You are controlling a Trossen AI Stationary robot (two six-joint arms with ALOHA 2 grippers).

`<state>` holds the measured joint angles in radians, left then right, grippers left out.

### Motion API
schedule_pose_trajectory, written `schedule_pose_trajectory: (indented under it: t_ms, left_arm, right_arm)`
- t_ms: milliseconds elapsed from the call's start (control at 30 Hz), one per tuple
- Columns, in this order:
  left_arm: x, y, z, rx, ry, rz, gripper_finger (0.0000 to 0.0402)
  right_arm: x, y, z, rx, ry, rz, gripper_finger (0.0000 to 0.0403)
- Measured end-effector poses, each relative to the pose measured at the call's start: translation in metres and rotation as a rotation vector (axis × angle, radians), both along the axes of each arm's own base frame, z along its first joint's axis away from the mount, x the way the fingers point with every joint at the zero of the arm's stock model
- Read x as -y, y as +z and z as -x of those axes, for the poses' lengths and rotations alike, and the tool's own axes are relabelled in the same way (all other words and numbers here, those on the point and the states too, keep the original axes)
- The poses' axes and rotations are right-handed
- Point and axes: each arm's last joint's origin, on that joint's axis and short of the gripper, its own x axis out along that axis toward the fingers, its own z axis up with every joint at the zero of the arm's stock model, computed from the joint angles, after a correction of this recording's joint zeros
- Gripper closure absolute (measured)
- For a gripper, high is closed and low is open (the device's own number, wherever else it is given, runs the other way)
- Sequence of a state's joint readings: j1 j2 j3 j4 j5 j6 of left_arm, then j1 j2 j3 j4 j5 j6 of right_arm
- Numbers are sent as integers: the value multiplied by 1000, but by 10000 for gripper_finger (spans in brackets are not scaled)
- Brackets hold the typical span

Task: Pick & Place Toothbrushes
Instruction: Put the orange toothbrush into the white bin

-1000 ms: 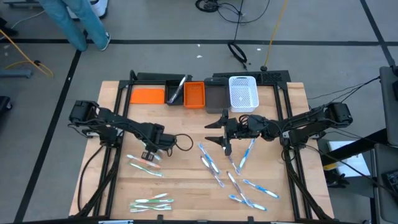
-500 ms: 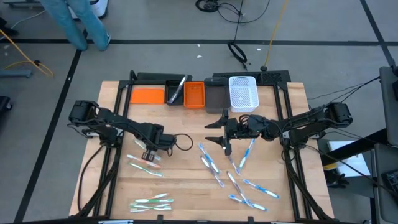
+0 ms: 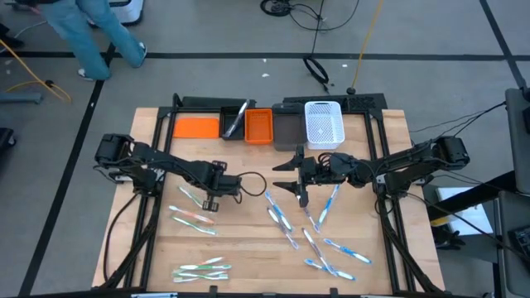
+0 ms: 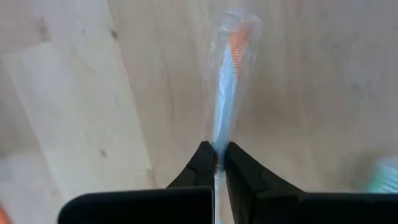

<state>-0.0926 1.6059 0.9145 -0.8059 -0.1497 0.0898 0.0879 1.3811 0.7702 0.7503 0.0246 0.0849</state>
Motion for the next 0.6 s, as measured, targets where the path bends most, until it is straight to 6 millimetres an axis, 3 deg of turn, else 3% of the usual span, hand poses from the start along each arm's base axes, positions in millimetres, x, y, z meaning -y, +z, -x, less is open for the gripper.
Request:
schedule_pose_trajectory:
  t_ms: [400, 600]
  left_arm:
    - [2, 43, -31, 168, -2, -10, 397]
    - [0, 78, -32, 290, 2, -43, 396]
  right_arm:
    - [0, -2, 0, -19, 0, 2, 193]
    - [0, -4, 0, -42, 1, 4, 193]
